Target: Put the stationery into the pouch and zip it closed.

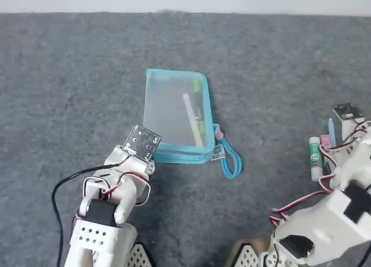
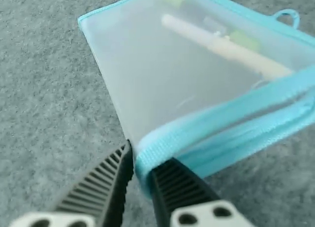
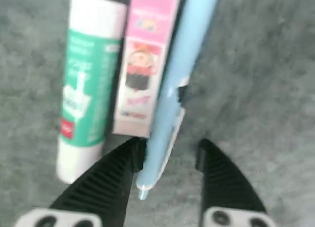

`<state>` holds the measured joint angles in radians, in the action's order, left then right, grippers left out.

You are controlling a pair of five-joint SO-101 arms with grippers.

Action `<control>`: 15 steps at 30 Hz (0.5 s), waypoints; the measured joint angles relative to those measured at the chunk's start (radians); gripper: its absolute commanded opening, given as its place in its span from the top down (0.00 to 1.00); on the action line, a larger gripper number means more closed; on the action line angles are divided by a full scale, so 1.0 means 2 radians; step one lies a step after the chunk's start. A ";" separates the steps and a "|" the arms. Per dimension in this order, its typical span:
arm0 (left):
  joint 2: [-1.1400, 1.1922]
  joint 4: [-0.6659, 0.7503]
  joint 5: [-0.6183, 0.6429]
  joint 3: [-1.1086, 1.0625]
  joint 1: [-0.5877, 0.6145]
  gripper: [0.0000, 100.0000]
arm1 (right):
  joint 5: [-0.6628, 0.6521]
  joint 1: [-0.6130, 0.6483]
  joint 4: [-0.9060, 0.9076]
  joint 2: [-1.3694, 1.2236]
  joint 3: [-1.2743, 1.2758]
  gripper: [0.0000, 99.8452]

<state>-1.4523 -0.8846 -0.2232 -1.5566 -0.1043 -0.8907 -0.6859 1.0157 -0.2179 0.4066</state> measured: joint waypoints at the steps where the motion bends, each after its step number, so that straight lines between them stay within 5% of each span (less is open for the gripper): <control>1: 0.000 0.000 0.000 0.000 0.000 0.99 | 0.000 -0.002 -0.003 -0.004 -0.007 0.98; 8: 0.000 0.000 0.000 0.000 0.000 0.99 | 0.017 -0.005 0.016 -0.011 -0.028 0.99; 15: 0.000 0.016 0.000 -0.010 0.000 0.99 | 0.038 0.006 0.173 0.094 -0.081 0.99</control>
<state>-1.4523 -0.8523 -0.2232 -1.5766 -0.1043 -0.8155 -0.6736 1.3625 -0.0307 0.2455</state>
